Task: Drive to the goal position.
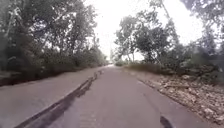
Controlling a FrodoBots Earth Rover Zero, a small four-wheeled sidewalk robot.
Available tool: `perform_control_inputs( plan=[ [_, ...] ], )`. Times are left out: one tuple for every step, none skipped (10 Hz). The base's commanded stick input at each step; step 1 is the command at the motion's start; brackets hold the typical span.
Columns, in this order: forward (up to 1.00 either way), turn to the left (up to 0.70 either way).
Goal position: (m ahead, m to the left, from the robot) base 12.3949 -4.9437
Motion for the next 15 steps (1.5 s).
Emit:
perform_control_inputs(
  plan=[
    [0.85, 0.02],
    [0.85, 0.02],
    [0.85, 0.02],
    [0.85, 0.02],
    [0.85, 0.02],
    [0.85, 0.02],
    [0.85, 0.02],
    [0.85, 0.02],
    [0.85, 0.02],
    [0.85, 0.02],
    [0.85, 0.02],
    [0.85, 0.02],
    [0.85, 0.02],
    [0.85, 0.02],
    [0.85, 0.02]
  ],
)
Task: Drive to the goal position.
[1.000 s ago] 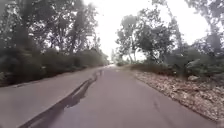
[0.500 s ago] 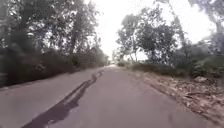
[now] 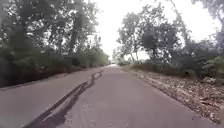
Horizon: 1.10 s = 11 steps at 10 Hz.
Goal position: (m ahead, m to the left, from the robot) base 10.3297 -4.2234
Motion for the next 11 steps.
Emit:
perform_control_inputs(
  plan=[
    [0.85, 0.02],
    [0.85, 0.02],
    [0.85, 0.02],
    [0.85, 0.02],
    [0.85, 0.02],
    [0.85, 0.02],
    [0.85, 0.02],
    [0.85, 0.02],
    [0.85, -0.15],
    [0.85, -0.34],
    [0.85, -0.34]
  ],
)
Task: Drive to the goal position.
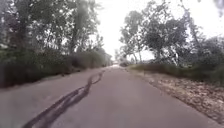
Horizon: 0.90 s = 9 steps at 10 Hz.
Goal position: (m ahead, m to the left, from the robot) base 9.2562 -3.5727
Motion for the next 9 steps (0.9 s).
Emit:
perform_control_inputs(
  plan=[
    [0.85, -0.30],
    [0.85, 0.02],
    [0.85, 0.02],
    [0.85, 0.02],
    [0.85, 0.02],
    [0.85, 0.02],
    [0.85, 0.02],
    [0.85, 0.02],
    [0.85, 0.02]
  ],
)
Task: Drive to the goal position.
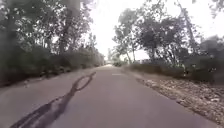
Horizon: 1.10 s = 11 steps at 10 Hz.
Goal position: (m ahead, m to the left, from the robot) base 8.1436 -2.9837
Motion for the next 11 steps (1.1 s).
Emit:
perform_control_inputs(
  plan=[
    [0.85, 0.02],
    [0.85, 0.02],
    [0.85, 0.02],
    [0.85, 0.02],
    [0.85, 0.02],
    [0.85, 0.02],
    [0.85, 0.02],
    [0.85, 0.02],
    [0.85, 0.02],
    [0.85, 0.02],
    [0.85, 0.02]
  ],
)
